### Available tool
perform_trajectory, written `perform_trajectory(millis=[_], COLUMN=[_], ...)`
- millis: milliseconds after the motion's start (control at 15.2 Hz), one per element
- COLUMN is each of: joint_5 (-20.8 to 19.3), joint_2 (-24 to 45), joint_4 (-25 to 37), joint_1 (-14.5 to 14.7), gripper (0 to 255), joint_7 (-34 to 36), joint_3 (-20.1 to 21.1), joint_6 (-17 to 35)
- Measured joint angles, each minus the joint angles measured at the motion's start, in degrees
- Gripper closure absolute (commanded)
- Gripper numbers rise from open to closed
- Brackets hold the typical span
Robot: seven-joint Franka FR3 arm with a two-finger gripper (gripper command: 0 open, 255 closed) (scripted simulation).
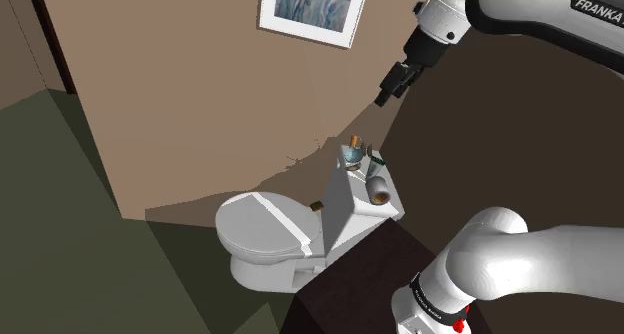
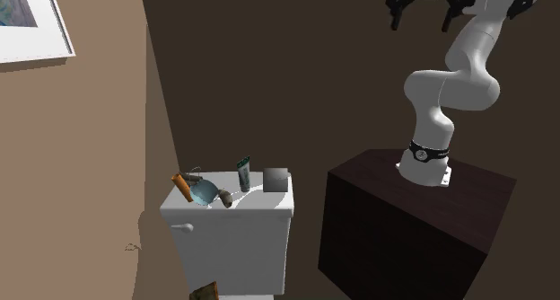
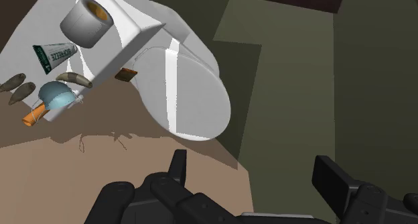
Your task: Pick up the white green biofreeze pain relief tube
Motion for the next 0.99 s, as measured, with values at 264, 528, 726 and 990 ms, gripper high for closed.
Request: perform_trajectory(millis=[264, 528, 726, 990], joint_5=[-0.89, -2.44, -3.45, -4.76], joint_2=[0.33, 1.44, 3.85, 7.07], joint_4=[-2.64, -6.54, -8.86, -11.08], joint_1=[-0.51, -1.5, -2.14, -3.15], gripper=[0, 0, 0, 0], joint_7=[-2.19, -6.2, -9.19, -13.91], joint_3=[-2.17, -6.16, -9.23, -14.0], joint_6=[2.98, 8.11, 12.94, 18.5])
